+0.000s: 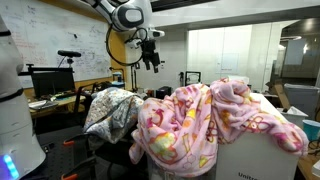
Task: Place the pink fleece blanket on the clear storage bin
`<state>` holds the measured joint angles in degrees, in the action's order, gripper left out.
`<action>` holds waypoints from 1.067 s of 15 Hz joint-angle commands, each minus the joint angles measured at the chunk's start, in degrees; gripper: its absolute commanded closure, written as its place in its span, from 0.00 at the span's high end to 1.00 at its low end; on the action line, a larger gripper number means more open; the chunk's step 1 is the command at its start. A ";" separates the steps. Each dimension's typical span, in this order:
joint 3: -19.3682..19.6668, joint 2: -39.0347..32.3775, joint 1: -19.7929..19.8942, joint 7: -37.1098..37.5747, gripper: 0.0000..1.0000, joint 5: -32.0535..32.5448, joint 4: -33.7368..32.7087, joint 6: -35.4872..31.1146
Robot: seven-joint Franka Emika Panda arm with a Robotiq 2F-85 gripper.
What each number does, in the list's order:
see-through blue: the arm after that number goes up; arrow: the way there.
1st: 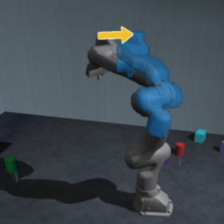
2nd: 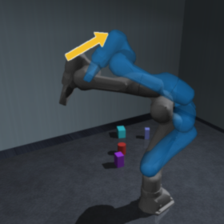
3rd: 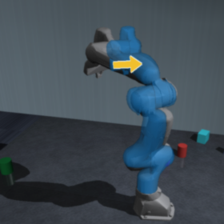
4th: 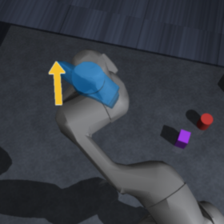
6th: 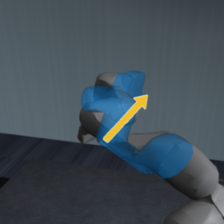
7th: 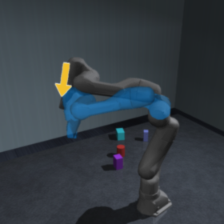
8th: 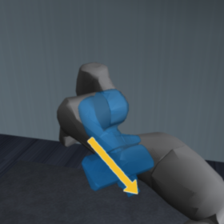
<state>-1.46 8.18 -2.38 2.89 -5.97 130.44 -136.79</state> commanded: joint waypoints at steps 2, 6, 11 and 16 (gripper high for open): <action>0.72 6.66 0.20 -3.61 1.00 0.10 3.48 1.16; 1.42 9.74 0.26 -5.98 1.00 0.84 3.90 6.14; 3.35 12.36 0.60 -9.54 1.00 0.09 3.75 12.37; 4.74 12.93 1.41 -9.65 1.00 0.72 2.26 20.15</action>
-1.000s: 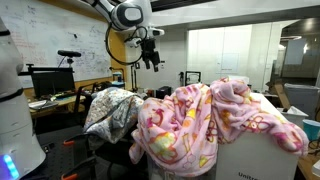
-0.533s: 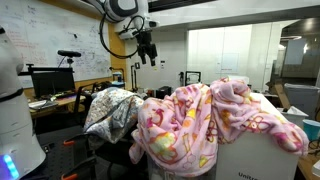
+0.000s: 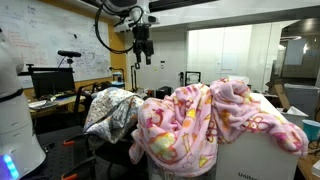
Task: Place the pink fleece blanket on the clear storage bin
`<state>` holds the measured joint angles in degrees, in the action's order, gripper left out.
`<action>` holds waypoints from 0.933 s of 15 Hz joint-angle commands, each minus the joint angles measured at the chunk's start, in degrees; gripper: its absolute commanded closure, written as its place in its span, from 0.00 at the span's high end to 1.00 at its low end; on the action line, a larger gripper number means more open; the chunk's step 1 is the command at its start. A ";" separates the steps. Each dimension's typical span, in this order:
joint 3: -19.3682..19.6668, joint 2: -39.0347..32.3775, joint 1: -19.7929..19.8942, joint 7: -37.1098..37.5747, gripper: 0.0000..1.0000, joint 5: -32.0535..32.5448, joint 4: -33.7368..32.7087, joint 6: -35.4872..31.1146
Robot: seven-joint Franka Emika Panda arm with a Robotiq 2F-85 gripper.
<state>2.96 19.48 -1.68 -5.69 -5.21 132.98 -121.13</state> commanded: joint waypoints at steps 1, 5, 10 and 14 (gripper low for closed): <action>0.23 1.78 0.98 -0.59 1.00 0.43 -0.52 5.90; -0.39 2.08 1.66 0.57 1.00 1.99 -1.83 10.64; -1.04 3.69 1.65 0.88 1.00 4.72 -3.78 14.67; -1.67 5.11 1.49 1.35 1.00 5.96 -5.82 16.80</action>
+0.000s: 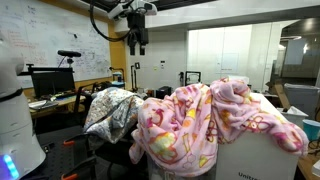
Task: Place the pink fleece blanket on the clear storage bin
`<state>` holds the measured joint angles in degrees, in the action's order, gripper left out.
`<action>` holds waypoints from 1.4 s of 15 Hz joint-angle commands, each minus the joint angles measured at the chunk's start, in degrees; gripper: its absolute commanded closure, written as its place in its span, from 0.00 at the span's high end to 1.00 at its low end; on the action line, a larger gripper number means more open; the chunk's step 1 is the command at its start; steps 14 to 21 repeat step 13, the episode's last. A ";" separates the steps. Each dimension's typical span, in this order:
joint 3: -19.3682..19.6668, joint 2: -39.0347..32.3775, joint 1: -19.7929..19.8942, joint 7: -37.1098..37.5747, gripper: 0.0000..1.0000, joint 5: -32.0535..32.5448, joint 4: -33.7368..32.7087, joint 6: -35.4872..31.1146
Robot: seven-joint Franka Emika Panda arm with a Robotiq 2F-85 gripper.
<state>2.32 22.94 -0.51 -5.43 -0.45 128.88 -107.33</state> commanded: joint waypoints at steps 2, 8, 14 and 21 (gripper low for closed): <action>-1.38 2.18 0.25 1.27 1.00 1.53 -2.64 3.63; -2.10 2.25 0.71 3.09 1.00 2.27 -4.73 4.19; -1.76 2.00 0.63 3.75 1.00 2.56 -3.95 2.51; -1.76 2.00 0.63 3.75 1.00 2.56 -3.95 2.51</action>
